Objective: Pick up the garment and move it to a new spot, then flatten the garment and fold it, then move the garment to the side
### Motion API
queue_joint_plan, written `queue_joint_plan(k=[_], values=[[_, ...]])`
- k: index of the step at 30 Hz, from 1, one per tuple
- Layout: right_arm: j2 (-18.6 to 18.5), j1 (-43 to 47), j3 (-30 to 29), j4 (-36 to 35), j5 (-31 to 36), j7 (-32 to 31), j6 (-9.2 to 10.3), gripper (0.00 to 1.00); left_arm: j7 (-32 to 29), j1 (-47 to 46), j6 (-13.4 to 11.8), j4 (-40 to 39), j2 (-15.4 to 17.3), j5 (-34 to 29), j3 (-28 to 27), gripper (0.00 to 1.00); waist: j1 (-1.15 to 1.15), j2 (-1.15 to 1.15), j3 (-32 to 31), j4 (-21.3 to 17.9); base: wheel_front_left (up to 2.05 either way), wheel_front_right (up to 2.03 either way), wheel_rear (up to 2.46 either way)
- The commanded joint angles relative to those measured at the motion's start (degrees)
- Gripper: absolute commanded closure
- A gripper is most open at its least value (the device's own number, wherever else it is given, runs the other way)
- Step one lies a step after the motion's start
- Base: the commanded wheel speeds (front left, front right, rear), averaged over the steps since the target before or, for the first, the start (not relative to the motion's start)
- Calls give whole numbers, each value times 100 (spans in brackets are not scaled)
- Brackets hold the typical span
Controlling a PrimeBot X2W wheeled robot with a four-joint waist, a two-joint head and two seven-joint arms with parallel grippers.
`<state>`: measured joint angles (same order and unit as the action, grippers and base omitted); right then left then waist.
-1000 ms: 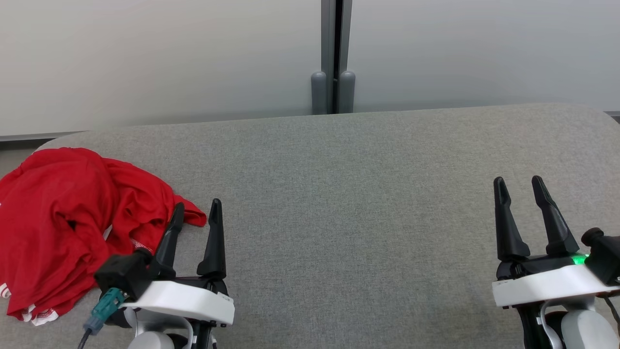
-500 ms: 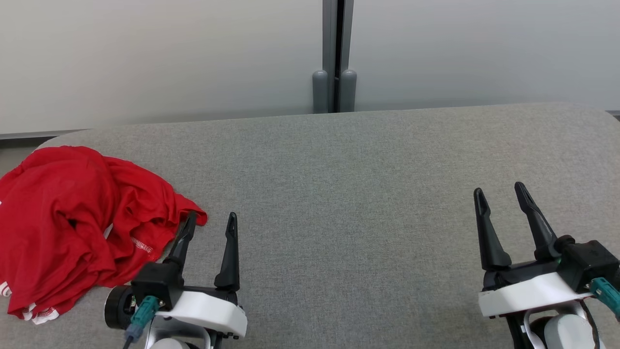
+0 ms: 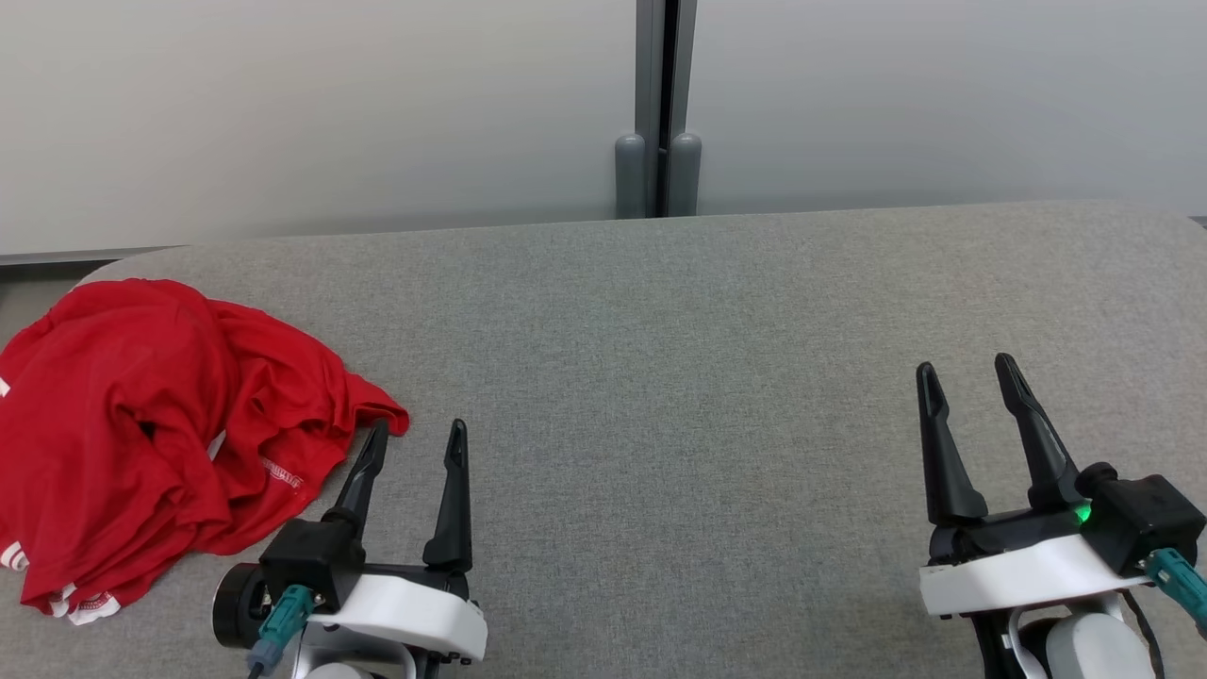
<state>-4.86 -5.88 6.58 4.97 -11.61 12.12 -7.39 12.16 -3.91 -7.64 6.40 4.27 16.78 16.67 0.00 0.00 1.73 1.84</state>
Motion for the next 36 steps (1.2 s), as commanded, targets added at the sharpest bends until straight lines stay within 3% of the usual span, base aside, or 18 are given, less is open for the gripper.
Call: queue_joint_plan(k=[1, 9, 13, 22, 36], values=[[3, 1, -7, -20, -23, 60, -16, 0, 56, -1, 57, 15, -12, 1, -84, 0, 0, 0, -2, 3, 0, 0, 0], [113, 102, -73, 376, -347, 150, -17, 0, 142, 124, 299, 305, -132, 36, -394, 0, 0, 0, -37, 18, 0, 0, 0], [155, 42, -22, 862, -496, 165, -17, 0, 199, 193, 163, 595, -132, 318, -350, 0, 0, 0, -69, 23, 0, 0, 0], [167, -50, 89, 1201, -244, 261, -18, 0, 283, 177, -13, 747, -129, 77, -206, 0, 0, 0, -130, 39, 0, 0, 0], [176, -114, 145, 1394, -369, 297, -19, 0, 305, 181, -22, 807, -128, -28, -189, 0, 0, 0, -98, 56, 0, 0, 0]])
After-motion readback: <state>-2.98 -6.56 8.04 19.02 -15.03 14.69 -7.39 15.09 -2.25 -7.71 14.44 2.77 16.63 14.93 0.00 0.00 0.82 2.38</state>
